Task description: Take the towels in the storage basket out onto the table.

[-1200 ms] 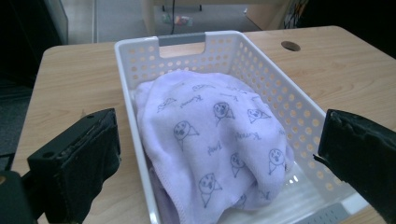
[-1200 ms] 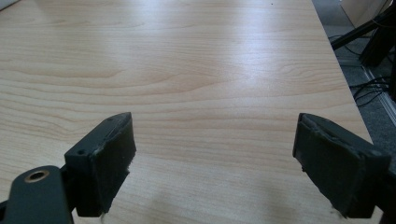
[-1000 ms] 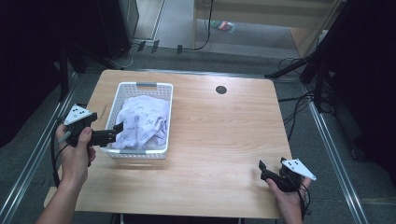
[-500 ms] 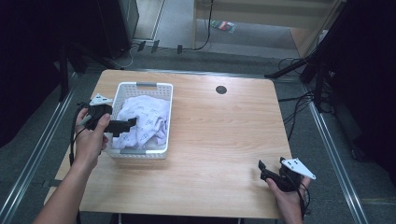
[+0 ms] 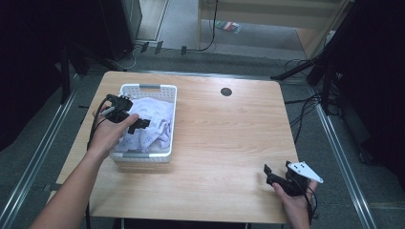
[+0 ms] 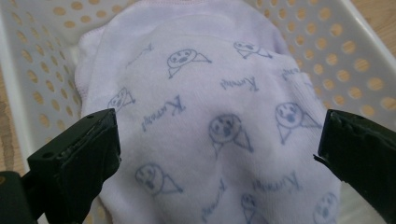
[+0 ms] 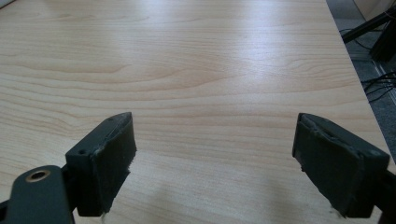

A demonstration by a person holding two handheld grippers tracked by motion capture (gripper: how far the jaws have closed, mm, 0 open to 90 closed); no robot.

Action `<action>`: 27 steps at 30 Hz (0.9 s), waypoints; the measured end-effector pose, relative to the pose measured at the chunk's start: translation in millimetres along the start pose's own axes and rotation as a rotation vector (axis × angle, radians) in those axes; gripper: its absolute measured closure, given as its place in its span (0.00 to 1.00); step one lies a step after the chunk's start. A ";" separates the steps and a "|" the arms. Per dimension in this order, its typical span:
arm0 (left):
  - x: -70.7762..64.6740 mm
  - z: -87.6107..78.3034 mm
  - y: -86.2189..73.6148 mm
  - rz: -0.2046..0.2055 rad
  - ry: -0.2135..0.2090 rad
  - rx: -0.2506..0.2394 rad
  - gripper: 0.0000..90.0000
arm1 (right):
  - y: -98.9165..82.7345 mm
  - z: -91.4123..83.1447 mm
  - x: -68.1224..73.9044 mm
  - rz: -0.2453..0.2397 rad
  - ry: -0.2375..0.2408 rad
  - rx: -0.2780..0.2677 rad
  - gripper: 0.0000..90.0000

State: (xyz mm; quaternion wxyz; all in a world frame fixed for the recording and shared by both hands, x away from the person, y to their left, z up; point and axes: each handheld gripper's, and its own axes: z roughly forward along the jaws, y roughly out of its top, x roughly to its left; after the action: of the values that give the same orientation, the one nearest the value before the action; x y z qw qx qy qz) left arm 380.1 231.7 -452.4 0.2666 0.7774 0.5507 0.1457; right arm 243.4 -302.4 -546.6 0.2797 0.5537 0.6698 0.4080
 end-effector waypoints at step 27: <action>-9.9 71.4 -4.4 0.016 0.097 0.163 0.00 | -0.3 0.2 0.9 -0.013 -0.001 0.015 0.15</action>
State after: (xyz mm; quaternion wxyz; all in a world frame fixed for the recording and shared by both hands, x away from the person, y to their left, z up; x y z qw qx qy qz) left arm 410.3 205.5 -512.5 0.1743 0.7931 0.5666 0.1401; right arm 243.2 -301.5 -546.9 0.2787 0.5516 0.6764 0.4007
